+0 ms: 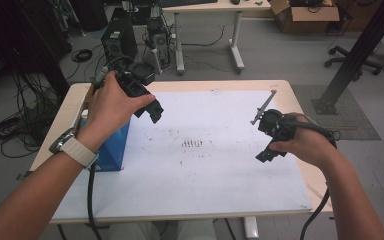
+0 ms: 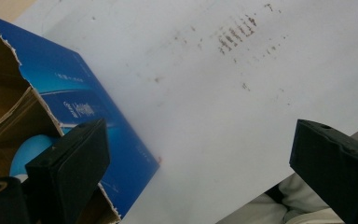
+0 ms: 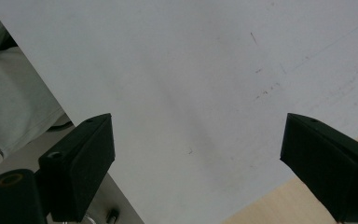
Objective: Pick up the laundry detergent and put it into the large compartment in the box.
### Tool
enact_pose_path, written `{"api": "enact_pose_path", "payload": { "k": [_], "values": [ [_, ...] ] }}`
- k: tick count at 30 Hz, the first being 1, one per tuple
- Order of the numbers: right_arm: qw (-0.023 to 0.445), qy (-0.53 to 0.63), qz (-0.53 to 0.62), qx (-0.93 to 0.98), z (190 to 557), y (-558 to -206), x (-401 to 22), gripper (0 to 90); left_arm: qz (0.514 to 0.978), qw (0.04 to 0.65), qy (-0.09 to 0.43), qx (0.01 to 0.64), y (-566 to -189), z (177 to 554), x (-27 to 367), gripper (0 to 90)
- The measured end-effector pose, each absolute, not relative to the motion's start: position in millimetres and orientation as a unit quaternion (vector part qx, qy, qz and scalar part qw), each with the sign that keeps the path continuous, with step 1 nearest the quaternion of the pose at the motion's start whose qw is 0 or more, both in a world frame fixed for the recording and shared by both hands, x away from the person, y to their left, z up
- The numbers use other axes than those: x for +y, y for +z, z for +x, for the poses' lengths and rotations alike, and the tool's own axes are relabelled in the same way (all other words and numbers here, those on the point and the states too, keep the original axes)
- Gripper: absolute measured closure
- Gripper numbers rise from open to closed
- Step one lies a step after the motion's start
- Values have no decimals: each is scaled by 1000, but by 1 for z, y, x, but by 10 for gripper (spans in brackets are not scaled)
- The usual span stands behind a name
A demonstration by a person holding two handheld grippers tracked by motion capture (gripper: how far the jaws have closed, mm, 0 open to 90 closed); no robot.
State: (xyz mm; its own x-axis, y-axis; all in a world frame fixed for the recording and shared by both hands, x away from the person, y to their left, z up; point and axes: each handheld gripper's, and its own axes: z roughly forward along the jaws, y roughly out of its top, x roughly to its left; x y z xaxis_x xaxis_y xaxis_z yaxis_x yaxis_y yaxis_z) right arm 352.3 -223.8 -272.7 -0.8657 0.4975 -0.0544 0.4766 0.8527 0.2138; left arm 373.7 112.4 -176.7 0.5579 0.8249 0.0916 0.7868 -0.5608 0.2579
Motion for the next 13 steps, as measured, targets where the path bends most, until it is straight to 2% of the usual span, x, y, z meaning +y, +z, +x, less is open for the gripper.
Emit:
{"api": "enact_pose_path", "payload": {
  "k": [13],
  "values": [
    [55,100,254,960,352,-273,-225,98,880,94,100,455,-178,374,110,59]
  ]
}}
